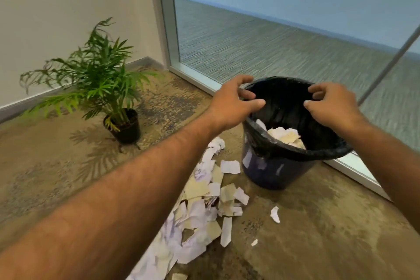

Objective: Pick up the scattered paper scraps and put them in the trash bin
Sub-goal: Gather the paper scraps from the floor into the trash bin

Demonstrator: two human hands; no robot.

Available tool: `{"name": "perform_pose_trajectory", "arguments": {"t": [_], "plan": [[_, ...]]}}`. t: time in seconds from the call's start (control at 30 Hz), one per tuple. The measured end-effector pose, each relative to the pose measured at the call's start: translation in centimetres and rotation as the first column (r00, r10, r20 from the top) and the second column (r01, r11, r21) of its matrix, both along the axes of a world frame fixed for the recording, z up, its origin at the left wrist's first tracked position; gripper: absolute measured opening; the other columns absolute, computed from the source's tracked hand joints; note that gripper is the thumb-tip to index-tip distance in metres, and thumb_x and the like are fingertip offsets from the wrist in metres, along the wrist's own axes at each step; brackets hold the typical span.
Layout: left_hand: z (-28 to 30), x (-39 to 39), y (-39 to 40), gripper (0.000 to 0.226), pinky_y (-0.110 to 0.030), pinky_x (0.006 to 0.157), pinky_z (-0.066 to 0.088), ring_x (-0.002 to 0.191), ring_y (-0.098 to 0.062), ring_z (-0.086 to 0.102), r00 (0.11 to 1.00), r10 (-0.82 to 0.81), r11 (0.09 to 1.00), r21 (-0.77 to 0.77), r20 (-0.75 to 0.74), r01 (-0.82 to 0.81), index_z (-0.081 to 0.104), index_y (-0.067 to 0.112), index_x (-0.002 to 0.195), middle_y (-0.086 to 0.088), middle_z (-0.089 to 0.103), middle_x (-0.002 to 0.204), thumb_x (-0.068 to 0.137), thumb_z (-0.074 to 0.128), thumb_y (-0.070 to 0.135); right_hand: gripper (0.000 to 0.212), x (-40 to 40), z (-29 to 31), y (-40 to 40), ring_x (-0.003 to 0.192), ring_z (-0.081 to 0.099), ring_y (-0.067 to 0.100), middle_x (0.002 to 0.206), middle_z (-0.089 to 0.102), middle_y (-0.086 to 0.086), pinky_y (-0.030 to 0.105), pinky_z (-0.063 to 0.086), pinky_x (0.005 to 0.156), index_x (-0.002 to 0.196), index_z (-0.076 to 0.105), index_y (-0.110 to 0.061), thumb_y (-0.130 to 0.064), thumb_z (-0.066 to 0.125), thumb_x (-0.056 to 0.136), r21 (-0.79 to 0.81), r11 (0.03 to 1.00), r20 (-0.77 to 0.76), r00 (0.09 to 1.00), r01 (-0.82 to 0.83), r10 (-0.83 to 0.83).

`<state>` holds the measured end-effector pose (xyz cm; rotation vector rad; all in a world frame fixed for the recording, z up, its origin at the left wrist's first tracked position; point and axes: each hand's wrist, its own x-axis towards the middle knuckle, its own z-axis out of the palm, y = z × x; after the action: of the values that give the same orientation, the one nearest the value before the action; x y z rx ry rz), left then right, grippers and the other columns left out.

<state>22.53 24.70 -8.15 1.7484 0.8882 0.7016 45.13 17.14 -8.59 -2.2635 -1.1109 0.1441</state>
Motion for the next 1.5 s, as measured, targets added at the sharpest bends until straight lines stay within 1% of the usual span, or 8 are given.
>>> {"name": "perform_pose_trajectory", "arguments": {"t": [0.3, 0.5, 0.67, 0.8, 0.97, 1.17, 1.37, 1.5], "plan": [[-5.4, -19.0, 0.8, 0.054, -0.028, 0.079, 0.060, 0.094, -0.007, 0.066, 0.929, 0.194, 0.977, 0.150, -0.314, -0.154, 0.057, 0.025, 0.131, 0.005, 0.066, 0.110, 0.082, 0.079, 0.025, 0.023, -19.2, -2.9, 1.7, 0.087, 0.068, 0.017, 0.098, 0.074, 0.000, 0.036, 0.056, 0.082, 0.105, 0.073, -0.018, -0.025, 0.070, 0.083, 0.214, 0.789, 0.250, 0.813, -0.576, 0.525], [-13.2, -33.6, -3.2, 0.063, -0.035, 0.091, 0.053, 0.109, -0.014, 0.059, 0.707, 0.208, 0.972, 0.064, -0.676, -0.226, 0.051, 0.030, 0.136, 0.003, 0.061, 0.128, 0.080, 0.079, 0.033, 0.037, -30.5, -12.4, 0.2, 0.110, 0.060, 0.023, 0.118, 0.068, 0.002, 0.036, 0.047, 0.096, 0.120, 0.065, -0.020, -0.031, 0.069, 0.085, -0.098, 0.496, -0.001, 0.498, -0.863, 0.867], [-19.8, -42.3, -9.9, 0.114, -0.037, 0.109, 0.037, 0.140, -0.028, 0.035, 0.392, -0.003, 0.986, -0.067, -0.920, -0.150, 0.020, 0.028, 0.155, -0.006, 0.030, 0.158, 0.065, 0.083, 0.058, 0.054, -35.6, -19.0, -3.5, 0.122, 0.049, 0.030, 0.138, 0.053, 0.005, 0.041, 0.047, 0.092, 0.136, 0.050, -0.019, -0.038, 0.063, 0.087, -0.355, 0.069, -0.081, 0.104, -0.932, 0.991], [-24.1, -46.5, -15.8, 0.180, -0.057, 0.117, 0.025, 0.149, -0.046, -0.001, 0.253, -0.078, 0.912, -0.171, -0.964, -0.373, -0.029, 0.040, 0.147, -0.021, -0.013, 0.163, 0.007, 0.073, 0.087, 0.092, -37.9, -21.2, -6.0, 0.135, 0.030, 0.036, 0.158, 0.020, 0.011, 0.048, 0.050, 0.084, 0.151, 0.017, -0.024, -0.053, 0.068, 0.080, -0.574, -0.106, -0.050, -0.094, -0.812, 0.994], [-25.5, -46.6, -19.2, 0.181, -0.060, 0.117, 0.024, 0.149, -0.047, -0.003, 0.350, -0.080, 0.824, -0.260, -0.933, -0.504, -0.043, 0.044, 0.135, -0.026, -0.018, 0.158, 0.014, 0.090, 0.067, 0.138, -39.8, -24.4, -9.3, 0.146, 0.000, 0.044, 0.159, -0.026, 0.011, 0.057, 0.045, 0.094, 0.147, -0.027, -0.035, -0.083, 0.066, 0.057, -0.639, -0.107, -0.229, 0.055, -0.762, 0.972], [-27.3, -43.2, -19.6, 0.167, -0.050, 0.108, 0.044, 0.132, -0.033, 0.045, 0.420, 0.143, 0.823, -0.128, -0.896, -0.553, -0.027, 0.055, 0.142, -0.012, -0.001, 0.157, 0.039, 0.100, 0.017, 0.131, -41.3, -27.3, -11.0, 0.142, 0.005, 0.044, 0.160, -0.010, 0.013, 0.060, 0.038, 0.096, 0.145, -0.025, -0.043, -0.078, 0.069, 0.061, -0.670, -0.081, -0.203, 0.077, -0.738, 0.976], [-27.3, -42.0, -18.3, 0.151, -0.045, 0.102, 0.049, 0.126, -0.033, 0.048, 0.491, 0.200, 0.816, -0.134, -0.848, -0.563, -0.012, 0.055, 0.148, -0.008, 0.014, 0.149, 0.052, 0.096, 0.014, 0.072, -42.2, -27.7, -11.3, 0.136, 0.019, 0.035, 0.157, 0.015, 0.010, 0.050, 0.049, 0.093, 0.140, 0.031, -0.037, -0.050, 0.069, 0.081, -0.527, 0.002, -0.231, 0.146, -0.850, 0.962], [-27.3, -40.9, -18.1, 0.139, -0.038, 0.092, 0.052, 0.116, -0.026, 0.052, 0.536, 0.177, 0.853, -0.144, -0.826, -0.502, 0.006, 0.054, 0.148, -0.003, 0.022, 0.138, 0.050, 0.097, 0.017, 0.047, -41.9, -28.5, -11.1, 0.129, 0.030, 0.031, 0.148, 0.032, 0.009, 0.047, 0.049, 0.091, 0.131, 0.048, -0.024, -0.037, 0.064, 0.088, -0.472, 0.015, -0.207, 0.128, -0.882, 0.970]]}}
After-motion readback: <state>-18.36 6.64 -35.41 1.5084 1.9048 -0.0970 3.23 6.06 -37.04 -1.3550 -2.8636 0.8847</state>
